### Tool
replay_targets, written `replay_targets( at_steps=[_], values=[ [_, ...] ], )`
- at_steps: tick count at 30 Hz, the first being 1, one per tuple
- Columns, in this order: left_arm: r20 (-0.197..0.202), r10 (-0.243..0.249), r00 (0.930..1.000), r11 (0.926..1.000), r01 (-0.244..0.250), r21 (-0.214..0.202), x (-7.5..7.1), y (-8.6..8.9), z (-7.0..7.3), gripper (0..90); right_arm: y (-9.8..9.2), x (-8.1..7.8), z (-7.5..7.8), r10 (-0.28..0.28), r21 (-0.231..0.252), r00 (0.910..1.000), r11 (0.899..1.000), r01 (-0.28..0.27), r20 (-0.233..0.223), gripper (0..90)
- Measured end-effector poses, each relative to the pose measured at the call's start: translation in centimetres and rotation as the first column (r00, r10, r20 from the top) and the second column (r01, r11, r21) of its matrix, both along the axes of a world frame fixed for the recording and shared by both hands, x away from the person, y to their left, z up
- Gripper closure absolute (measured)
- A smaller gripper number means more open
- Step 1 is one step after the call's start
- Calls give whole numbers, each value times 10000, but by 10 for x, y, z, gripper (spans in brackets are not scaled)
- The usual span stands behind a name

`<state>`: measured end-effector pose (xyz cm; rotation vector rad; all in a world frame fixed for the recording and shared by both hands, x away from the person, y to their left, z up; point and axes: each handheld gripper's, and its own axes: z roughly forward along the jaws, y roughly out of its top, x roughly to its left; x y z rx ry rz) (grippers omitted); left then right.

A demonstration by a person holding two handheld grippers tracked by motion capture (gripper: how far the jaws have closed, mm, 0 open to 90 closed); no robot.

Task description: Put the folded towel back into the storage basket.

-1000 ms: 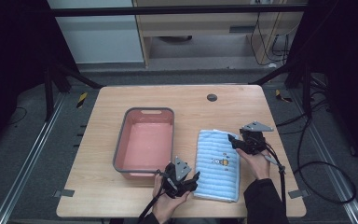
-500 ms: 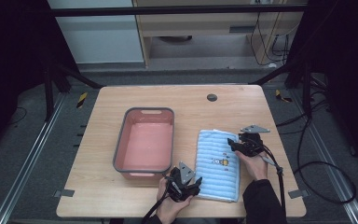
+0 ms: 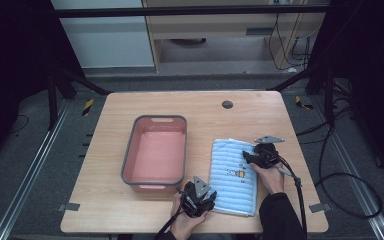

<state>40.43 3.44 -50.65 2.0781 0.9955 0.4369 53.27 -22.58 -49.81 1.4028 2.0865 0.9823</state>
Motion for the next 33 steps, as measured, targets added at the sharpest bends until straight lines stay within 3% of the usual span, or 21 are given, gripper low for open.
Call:
replay_targets(
  at_steps=[6, 13, 20, 26, 33],
  values=[
    [106, 25, 9999, 10000, -26, 87, -1, -1, -1, 574, -1, 0, -3, -93, 129, 9999, 9999, 94, -64, 535],
    [96, -44, 9999, 10000, 44, 36, -2, -4, -1, 684, 1, -1, -3, -124, 90, 9999, 9999, 124, -74, 655],
    [-39, -119, 9999, 9998, 119, -126, -3, -7, -1, 819, 0, -1, -2, -142, 450, 9996, 9989, 153, -252, 787],
    [-218, -116, 9997, 9985, 104, -535, -1, -3, -1, 861, -1, -2, 1, -109, 656, 9996, 9978, 126, -269, 812],
    [-84, -244, 9997, 9971, 237, -727, -3, 1, 4, 870, 0, -8, 16, 158, 716, 9995, 9973, -176, 258, 815]
  ],
)
